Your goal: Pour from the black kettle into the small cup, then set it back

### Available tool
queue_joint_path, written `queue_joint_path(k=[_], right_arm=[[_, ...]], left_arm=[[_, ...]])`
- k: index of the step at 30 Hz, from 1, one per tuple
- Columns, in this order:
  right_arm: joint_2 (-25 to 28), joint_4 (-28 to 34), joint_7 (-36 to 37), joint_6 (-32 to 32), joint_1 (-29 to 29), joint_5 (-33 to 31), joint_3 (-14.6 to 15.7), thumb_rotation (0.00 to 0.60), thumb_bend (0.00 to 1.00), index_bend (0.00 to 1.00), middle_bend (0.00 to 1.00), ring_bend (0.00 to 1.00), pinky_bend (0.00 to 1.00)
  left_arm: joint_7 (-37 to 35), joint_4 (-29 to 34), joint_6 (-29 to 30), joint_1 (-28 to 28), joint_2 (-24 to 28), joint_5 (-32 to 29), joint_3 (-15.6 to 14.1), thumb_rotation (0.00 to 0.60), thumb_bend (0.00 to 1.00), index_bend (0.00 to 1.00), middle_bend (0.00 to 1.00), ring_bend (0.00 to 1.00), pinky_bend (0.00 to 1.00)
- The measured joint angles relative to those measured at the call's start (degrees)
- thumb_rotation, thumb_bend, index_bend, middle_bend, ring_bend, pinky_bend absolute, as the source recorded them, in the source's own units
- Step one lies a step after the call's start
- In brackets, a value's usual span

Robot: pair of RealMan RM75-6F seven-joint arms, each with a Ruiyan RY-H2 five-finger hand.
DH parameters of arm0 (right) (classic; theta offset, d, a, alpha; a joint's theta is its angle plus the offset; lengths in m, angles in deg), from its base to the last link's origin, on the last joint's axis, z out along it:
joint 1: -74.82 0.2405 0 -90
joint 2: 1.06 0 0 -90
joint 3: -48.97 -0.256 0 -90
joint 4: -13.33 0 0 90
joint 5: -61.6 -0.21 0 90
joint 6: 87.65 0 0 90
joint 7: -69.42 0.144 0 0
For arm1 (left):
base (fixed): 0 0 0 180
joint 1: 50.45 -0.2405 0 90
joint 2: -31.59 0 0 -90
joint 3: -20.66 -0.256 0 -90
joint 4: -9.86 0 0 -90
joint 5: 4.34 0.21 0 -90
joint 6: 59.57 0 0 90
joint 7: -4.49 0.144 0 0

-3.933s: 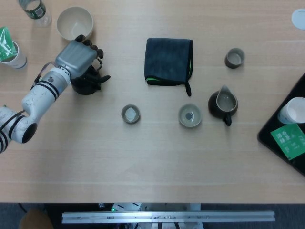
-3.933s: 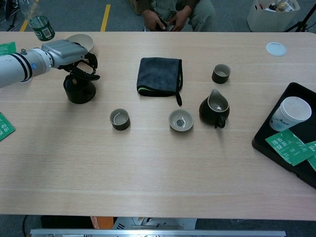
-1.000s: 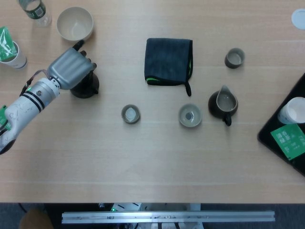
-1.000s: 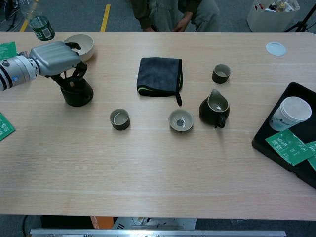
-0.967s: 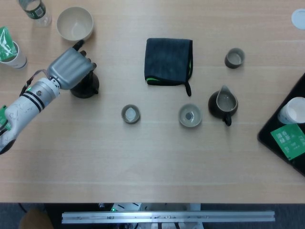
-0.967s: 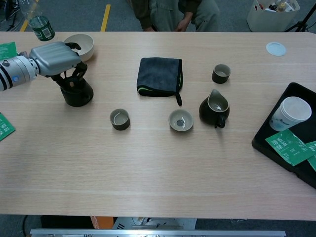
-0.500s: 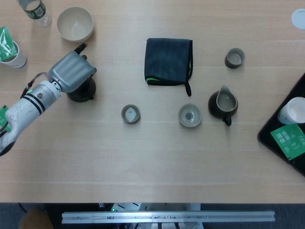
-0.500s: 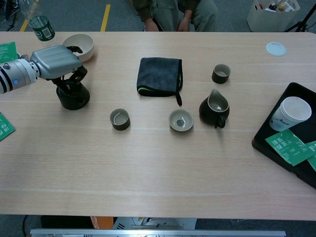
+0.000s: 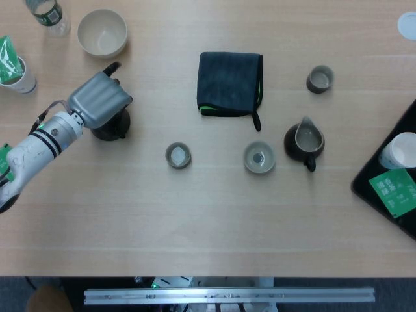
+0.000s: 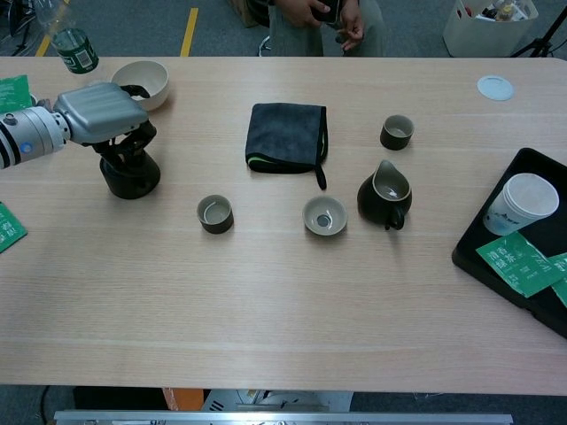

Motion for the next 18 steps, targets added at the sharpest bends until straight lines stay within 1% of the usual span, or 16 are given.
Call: queue_joint_path(k=[8,13,18], right_arm=[[0.06,0.03,0.05,0.09,-0.12,-0.06,-0.02,0.600,0.00,0.36,0.39,0.23,0.23],[0.08,0.13,-0.01,0.08,-0.13,-0.18,-0.10,0.600,0.00,0.36,0.39,0.23,0.23],[0.11,0.23,-0.12,0.06,-0.13,-0.35,-0.20,0.600,0.00,0.36,0.39,0.23,0.23]], left_arm=[[-0.82,-0.31,0.04,-0.07,-0.15,0.33,-0.41,0.380,0.19,0.68,0.74,0.55,0.11],[-1.39,-0.87,-0.15,-0.06,-0.39,0.52,-0.69,0.424,0.19,0.71,0.78,0.58,0.11],[-2.08,-1.84,-0.29,-0.11,-0.78,0.59,-0.90,0.436,0.19,0.75,0.83,0.63,0.11]])
